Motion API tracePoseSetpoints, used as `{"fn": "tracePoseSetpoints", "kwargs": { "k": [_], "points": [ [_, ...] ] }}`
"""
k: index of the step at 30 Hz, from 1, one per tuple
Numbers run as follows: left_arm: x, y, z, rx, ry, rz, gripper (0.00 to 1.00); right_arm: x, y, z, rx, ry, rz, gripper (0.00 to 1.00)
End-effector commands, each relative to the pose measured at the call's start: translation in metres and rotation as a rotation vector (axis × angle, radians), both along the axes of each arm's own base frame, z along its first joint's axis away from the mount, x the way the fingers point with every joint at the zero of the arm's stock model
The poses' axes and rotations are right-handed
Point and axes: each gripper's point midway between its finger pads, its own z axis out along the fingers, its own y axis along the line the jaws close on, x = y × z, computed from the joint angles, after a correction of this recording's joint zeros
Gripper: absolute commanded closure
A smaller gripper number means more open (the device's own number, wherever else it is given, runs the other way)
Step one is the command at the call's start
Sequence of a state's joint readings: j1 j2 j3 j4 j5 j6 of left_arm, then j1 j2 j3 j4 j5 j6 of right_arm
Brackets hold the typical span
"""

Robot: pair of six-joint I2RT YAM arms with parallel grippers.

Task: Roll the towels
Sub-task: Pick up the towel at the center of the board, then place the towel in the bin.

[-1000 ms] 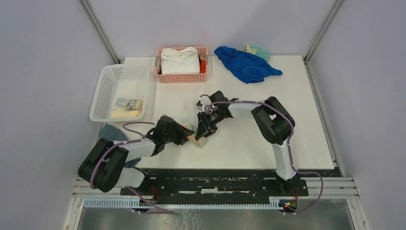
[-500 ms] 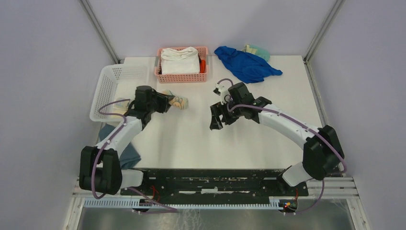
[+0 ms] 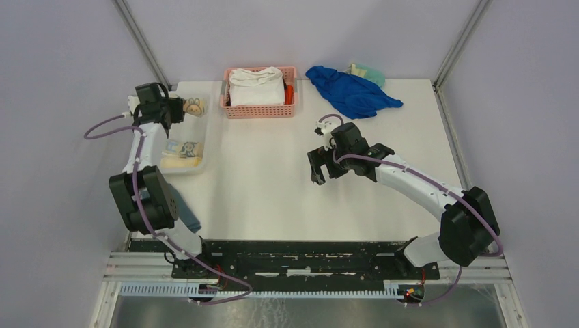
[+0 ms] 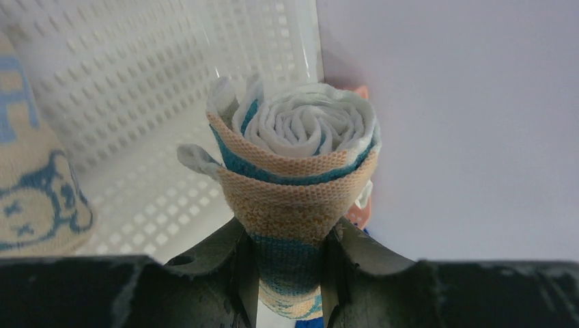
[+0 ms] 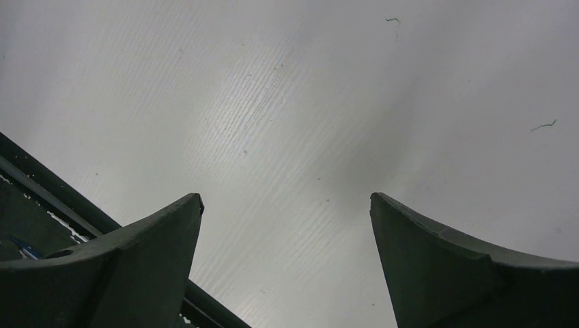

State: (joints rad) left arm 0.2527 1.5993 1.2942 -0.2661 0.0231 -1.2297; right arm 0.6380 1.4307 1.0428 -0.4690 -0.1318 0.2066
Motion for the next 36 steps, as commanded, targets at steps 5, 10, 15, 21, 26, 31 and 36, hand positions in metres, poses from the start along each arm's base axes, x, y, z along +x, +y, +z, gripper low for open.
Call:
{"fn": "tracePoseSetpoints", "kwargs": {
  "k": [5,10,15,21,26,31,36],
  "points": [
    [0.033,0.052,-0.061,0.065,0.188,0.055,0.75,0.011,-0.006,0.005,-0.027,-0.063,-0.018,0.00],
    [0.028,0.060,-0.114,0.066,0.331,0.069,0.76,0.011,-0.006,0.003,-0.030,-0.056,-0.012,0.00],
    [0.003,0.059,-0.147,0.064,0.449,0.083,0.76,0.011,-0.007,0.006,-0.035,-0.061,-0.014,0.00],
    [-0.018,0.058,-0.163,0.051,0.539,0.104,0.74,0.011,-0.007,0.006,-0.036,-0.063,-0.015,0.00],
    [-0.037,0.057,-0.177,0.039,0.627,0.124,0.71,0.012,-0.010,0.008,-0.043,-0.074,-0.024,0.00],
    [-0.044,0.062,-0.183,0.072,0.683,0.133,0.65,0.013,-0.010,0.007,-0.038,-0.079,-0.027,0.00],
    [-0.047,0.069,-0.191,0.105,0.739,0.121,0.56,0.013,-0.010,0.006,-0.039,-0.082,-0.031,0.00]
  ]
}}
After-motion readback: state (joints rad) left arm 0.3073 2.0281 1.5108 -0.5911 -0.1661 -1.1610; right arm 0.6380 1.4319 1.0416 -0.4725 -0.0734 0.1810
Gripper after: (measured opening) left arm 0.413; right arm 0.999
